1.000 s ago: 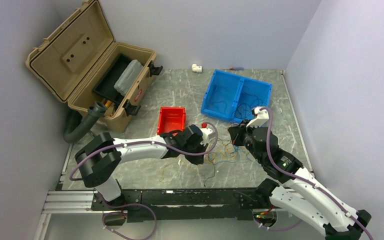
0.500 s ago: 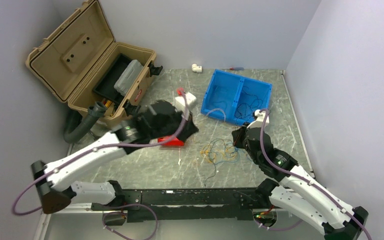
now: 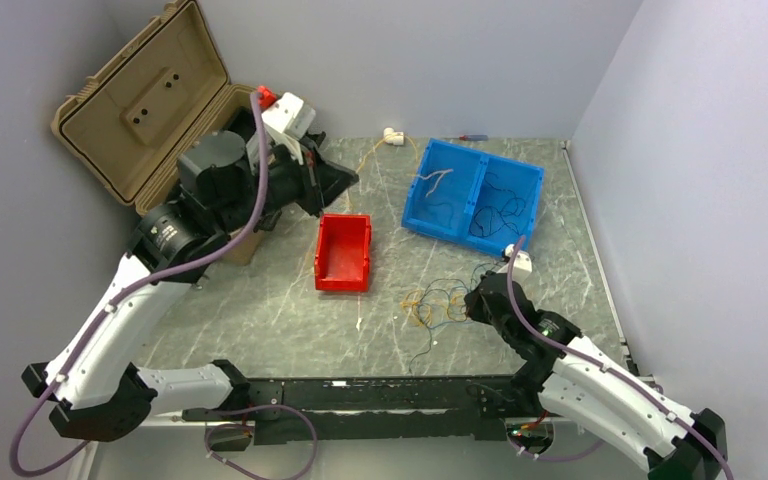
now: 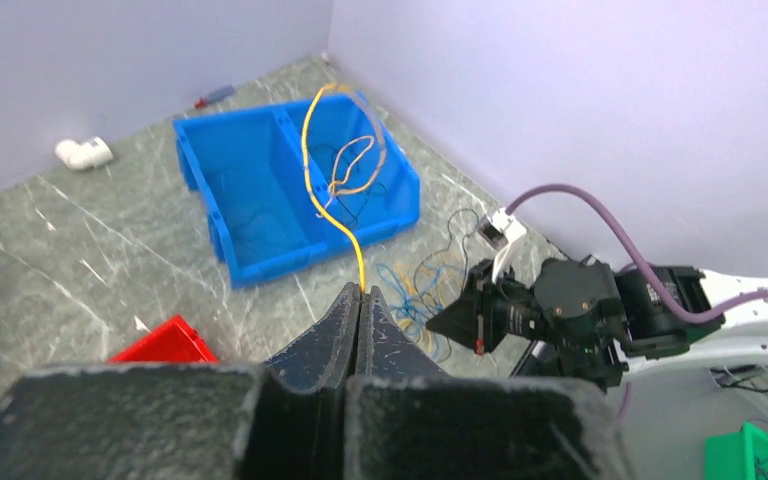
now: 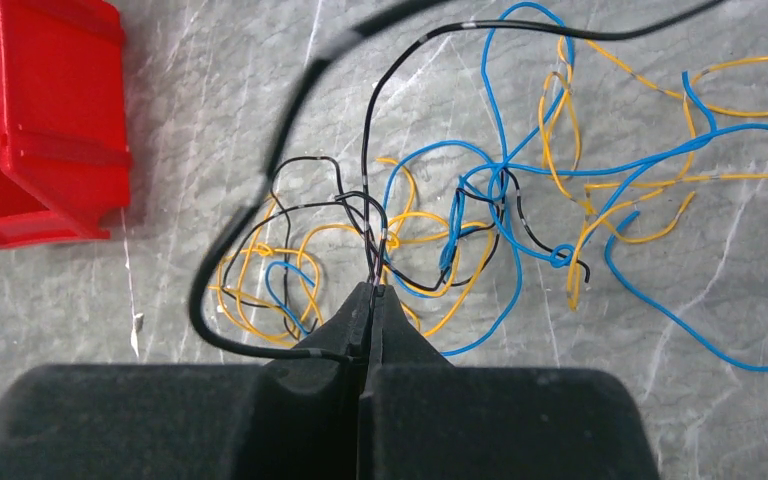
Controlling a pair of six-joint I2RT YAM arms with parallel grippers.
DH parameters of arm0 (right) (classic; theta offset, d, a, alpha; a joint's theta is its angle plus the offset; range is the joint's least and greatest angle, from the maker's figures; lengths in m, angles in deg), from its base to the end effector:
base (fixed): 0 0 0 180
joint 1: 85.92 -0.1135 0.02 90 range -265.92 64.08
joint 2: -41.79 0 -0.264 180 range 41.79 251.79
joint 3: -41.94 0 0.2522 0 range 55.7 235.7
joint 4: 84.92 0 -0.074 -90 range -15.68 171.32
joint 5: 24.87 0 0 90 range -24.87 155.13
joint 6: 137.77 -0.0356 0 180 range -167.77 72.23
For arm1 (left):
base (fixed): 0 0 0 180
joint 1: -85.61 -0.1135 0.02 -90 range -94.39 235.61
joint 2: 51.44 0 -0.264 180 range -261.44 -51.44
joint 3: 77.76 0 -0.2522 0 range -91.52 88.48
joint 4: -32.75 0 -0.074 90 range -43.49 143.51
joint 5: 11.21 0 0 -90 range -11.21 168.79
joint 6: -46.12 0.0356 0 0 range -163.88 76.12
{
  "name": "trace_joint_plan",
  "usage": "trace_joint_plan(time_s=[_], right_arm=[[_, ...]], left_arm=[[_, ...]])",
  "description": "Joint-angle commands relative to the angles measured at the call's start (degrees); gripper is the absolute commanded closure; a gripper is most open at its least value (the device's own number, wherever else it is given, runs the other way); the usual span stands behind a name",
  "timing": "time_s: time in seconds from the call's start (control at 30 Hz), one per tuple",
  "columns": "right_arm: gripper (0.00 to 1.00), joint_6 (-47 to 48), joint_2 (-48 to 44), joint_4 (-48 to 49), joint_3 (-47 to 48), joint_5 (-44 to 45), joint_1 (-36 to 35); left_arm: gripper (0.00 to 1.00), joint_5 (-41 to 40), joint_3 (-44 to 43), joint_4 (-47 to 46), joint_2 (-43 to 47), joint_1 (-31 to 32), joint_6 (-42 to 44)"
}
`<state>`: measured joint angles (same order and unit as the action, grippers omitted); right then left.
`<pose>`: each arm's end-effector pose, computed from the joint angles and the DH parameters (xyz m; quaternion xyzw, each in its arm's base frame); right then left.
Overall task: Untangle the cables
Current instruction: Place the cable in the bin.
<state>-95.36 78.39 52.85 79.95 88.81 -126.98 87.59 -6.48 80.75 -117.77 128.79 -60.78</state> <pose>0.1156 0.0817 0.2074 0.1359 0.8837 0.1511 0.4217 0.1486 -0.1469 0.5146 0.2181 0.7076 -0.3844 0.5513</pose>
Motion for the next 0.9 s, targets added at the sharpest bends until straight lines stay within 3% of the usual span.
trace_joint_plan(time_s=[0.0,0.07,0.1,0.17,0.23,0.33,0.6,0.87], right_arm=[[1.0,-2.11,-1.25,-1.86,0.67,0.83,0.16],[1.0,-2.08,-0.68,-2.88,1.44,1.43,0.19],[0.94,-1.38,-0.36,-3.03,2.01,1.41,0.18],[0.52,-0.29,0.14,-3.81,3.49,1.72,0.19],[0.43,2.48,0.09,-3.91,5.33,1.7,0.18],[0.36,7.89,-0.7,-3.52,8.42,1.32,0.19],[0.27,20.64,-4.33,1.68,13.85,-1.32,0.19],[0.24,26.34,-0.5,0.41,22.76,9.06,0.19]], left_arm=[[1.0,1.06,-7.37,2.1,-1.78,-2.47,1.63],[1.0,1.89,-9.14,1.72,-2.67,-3.57,1.25],[1.0,2.37,-9.86,1.59,-3.16,-4.07,1.05],[1.0,3.39,-10.9,1.53,-4.19,-4.75,0.64],[1.0,4.42,-11.58,1.67,-5.13,-5.22,0.33],[1.0,5.3,-11.59,1.72,-5.72,-5.59,0.12],[1.0,7.4,-9.43,1.14,-5.11,-6.3,-0.01],[1.0,8.39,-6.36,0.73,-4.56,-6.43,-0.01]])
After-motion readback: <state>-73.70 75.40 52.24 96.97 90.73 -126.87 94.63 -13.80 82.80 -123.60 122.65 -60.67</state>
